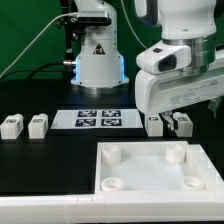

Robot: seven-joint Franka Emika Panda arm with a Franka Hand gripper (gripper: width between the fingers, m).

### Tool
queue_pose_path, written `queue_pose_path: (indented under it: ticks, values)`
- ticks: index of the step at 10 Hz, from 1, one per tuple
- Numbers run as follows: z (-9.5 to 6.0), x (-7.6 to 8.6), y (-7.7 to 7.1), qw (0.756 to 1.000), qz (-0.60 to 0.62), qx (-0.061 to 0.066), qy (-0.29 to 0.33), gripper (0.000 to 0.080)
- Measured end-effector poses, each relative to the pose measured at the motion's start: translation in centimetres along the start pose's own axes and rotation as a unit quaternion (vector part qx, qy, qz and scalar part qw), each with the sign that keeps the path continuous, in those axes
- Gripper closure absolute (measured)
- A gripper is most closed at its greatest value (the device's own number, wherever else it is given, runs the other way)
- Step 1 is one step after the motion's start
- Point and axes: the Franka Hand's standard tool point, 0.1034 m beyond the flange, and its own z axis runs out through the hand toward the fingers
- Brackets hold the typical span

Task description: Assemble one leg

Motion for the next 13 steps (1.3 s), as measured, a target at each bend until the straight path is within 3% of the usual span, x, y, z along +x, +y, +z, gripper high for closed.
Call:
queue_pose_path:
  ticks: [1,4,5,6,7,8,9,10,11,13]
  values:
    - [0.2,-0.1,-0.5,0.998,0.064,0.003,-0.002,0.015]
    - [0.1,-0.3,-0.5,0.998,0.066,0.003,-0.02,0.015]
    - [0.1,-1.4,-0.8,0.992,0.067,0.004,-0.103,0.015]
    - [0.3,-2.7,-1.9,0.974,0.108,-0.004,-0.197,0.015]
    - [0.5,-3.2,-2.5,0.955,0.107,-0.003,-0.276,0.015]
    - [1.0,-4.2,-1.7,0.925,0.088,0.007,-0.37,0.015]
    - [2.5,-2.7,-1.1,0.92,0.073,0.026,-0.384,0.015]
    - [1.0,-4.5,-1.0,0.889,0.069,0.025,-0.452,0.015]
    - [2.1,-3.8,-1.1,0.881,0.067,0.031,-0.467,0.015]
    - [2.1,-3.6,-1.1,0.883,0.067,0.031,-0.463,0.015]
